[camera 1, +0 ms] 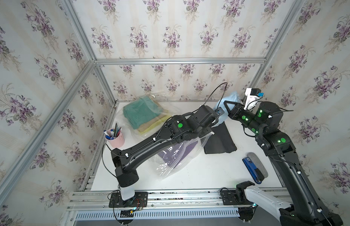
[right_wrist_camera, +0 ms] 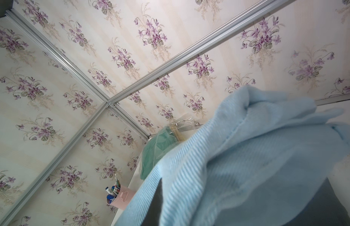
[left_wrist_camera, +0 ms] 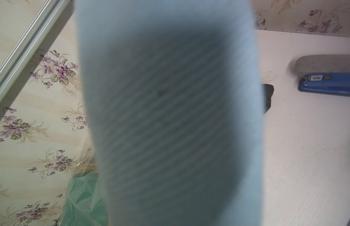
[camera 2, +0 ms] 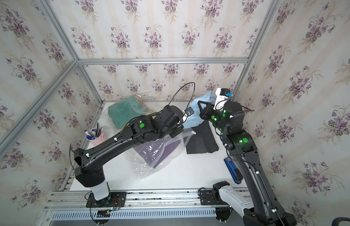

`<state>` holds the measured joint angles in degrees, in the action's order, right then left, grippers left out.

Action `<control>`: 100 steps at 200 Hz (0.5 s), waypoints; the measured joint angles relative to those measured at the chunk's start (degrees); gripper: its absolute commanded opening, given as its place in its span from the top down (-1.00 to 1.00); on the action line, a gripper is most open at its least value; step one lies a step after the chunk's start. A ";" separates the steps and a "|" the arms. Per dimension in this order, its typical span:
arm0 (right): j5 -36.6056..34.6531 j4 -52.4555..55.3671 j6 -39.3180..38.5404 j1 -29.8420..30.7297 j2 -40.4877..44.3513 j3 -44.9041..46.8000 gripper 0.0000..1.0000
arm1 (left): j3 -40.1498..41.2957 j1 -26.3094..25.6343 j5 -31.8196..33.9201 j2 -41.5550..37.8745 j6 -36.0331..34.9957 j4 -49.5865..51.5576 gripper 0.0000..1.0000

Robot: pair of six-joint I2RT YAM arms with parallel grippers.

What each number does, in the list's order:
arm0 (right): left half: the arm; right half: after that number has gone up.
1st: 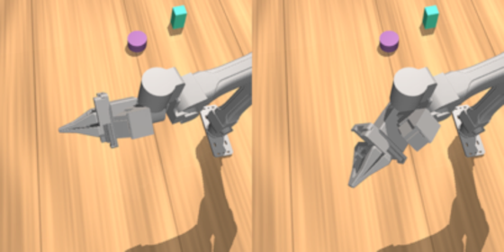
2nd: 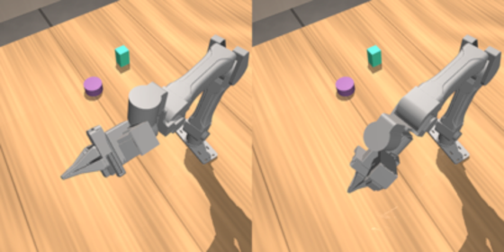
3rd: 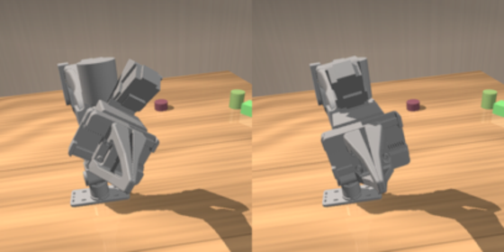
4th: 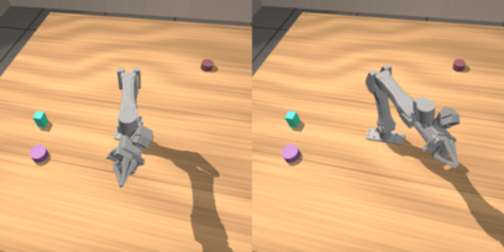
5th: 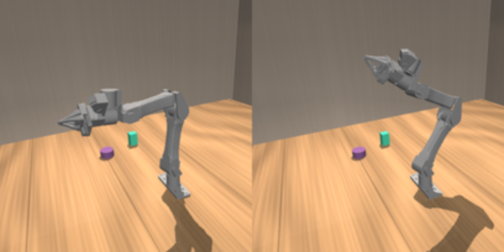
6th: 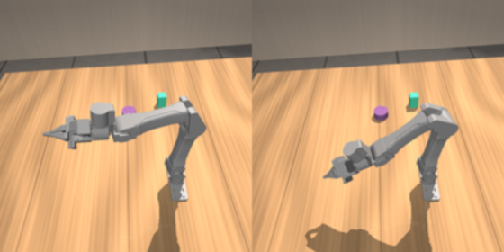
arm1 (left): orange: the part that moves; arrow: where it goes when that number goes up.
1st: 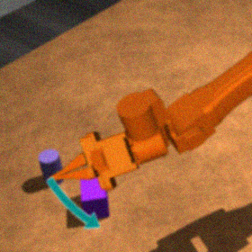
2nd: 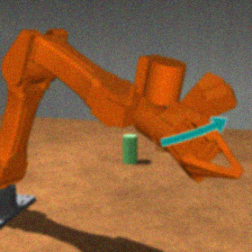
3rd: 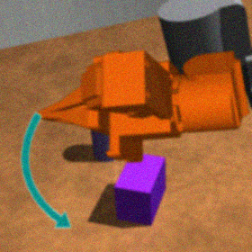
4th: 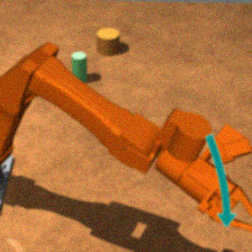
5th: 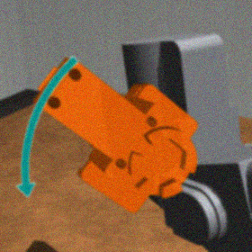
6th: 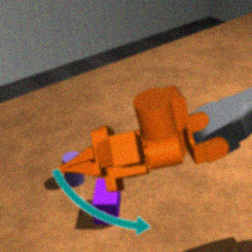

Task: Take the trousers out of the vacuum bag
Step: Place the trousers at the center of the board.

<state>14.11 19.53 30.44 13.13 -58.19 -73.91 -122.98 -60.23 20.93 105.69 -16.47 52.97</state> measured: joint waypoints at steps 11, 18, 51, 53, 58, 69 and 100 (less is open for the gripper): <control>3.28 -1.86 0.87 -2.93 -0.68 1.57 1.00 | -1.92 0.90 -0.92 1.99 -0.66 -0.28 0.86; 4.85 -3.17 1.33 -4.39 -1.09 2.51 1.00 | -3.02 1.49 -1.44 3.08 -1.14 -0.39 0.86; 11.10 -10.64 3.74 -9.60 -3.56 6.36 1.00 | -9.99 4.42 -2.86 10.27 -3.45 -0.50 0.86; 11.39 -11.15 3.98 -9.81 -3.74 6.56 1.00 | -10.43 4.57 -2.93 10.69 -3.58 -0.48 0.85; 12.31 -12.61 4.35 -10.58 -4.28 7.21 1.00 | -11.63 5.07 -2.97 11.89 -3.69 -0.50 0.85; 14.64 -16.26 5.88 -12.28 -5.73 8.74 1.00 | -13.81 6.05 -3.17 14.12 -4.55 -0.61 0.84; 20.41 -25.27 10.29 -15.69 -9.55 13.49 1.00 | -18.16 8.44 -3.06 19.21 -7.15 -1.81 0.79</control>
<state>34.52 -5.74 40.73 -2.57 -67.75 -60.42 -141.14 -51.79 17.87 124.90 -23.62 51.16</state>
